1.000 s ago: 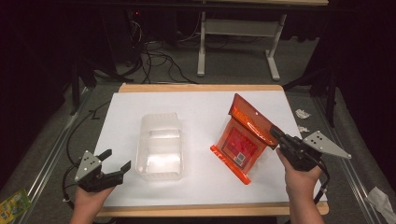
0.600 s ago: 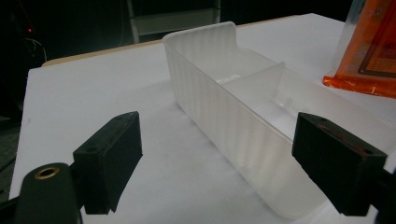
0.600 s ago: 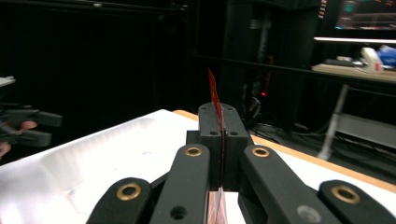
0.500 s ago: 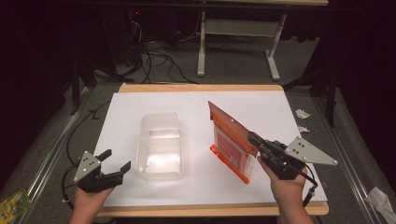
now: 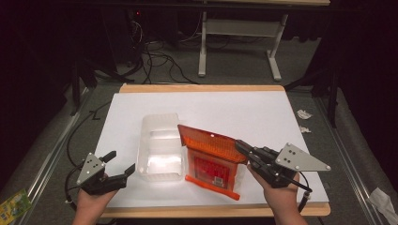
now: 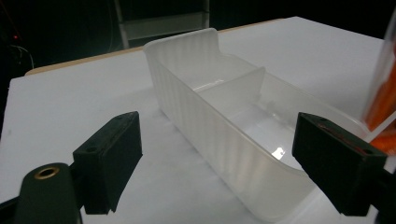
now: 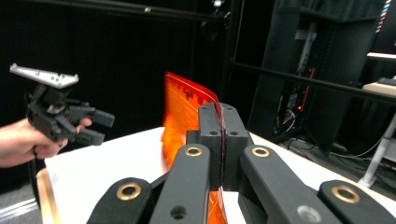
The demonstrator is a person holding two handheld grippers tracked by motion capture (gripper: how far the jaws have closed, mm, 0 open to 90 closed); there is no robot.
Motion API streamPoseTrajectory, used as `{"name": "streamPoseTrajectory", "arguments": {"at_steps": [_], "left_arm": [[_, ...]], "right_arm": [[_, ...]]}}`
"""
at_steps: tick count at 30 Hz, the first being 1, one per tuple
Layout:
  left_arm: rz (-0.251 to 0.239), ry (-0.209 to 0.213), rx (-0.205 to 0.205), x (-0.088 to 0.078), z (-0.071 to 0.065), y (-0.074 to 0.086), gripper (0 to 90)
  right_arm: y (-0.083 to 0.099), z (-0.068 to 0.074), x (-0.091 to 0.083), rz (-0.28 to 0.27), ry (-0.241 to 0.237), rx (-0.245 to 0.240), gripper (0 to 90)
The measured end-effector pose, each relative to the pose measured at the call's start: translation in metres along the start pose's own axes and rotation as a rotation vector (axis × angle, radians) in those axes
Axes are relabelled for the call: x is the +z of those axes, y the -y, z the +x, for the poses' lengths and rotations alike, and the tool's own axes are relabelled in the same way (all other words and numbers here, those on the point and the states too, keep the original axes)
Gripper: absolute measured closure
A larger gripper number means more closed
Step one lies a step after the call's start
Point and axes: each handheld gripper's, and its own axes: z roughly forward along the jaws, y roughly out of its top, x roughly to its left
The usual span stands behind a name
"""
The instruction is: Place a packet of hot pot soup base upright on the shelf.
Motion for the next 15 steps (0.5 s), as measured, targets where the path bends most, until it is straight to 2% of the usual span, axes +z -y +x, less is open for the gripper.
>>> {"name": "streamPoseTrajectory", "arguments": {"at_steps": [3, 4, 9, 11, 13, 15], "left_arm": [[-0.004, 0.012, 0.003, 0.0, -0.002, -0.001, 16.6], [-0.003, 0.028, 0.005, 0.001, -0.005, -0.001, 16.6], [-0.009, 0.067, 0.013, 0.003, -0.014, -0.006, 16.8], [-0.024, 0.1, 0.006, 0.005, -0.023, -0.015, 16.7], [-0.029, 0.107, 0.004, 0.006, -0.027, -0.019, 16.8], [-0.03, 0.123, 0.01, 0.012, -0.036, -0.03, 17.0]], "right_arm": [[-0.001, 0.0, -0.001, -0.002, 0.0, 0.003, 90.0], [-0.001, -0.001, -0.001, 0.001, 0.011, -0.015, 90.0], [0.005, -0.005, 0.003, 0.023, 0.023, -0.007, 90.0], [0.006, -0.008, 0.003, 0.02, 0.034, 0.006, 90.0], [0.006, -0.008, 0.003, 0.02, 0.039, 0.006, 90.0], [0.007, -0.009, 0.004, 0.019, 0.041, 0.005, 90.0]]}}
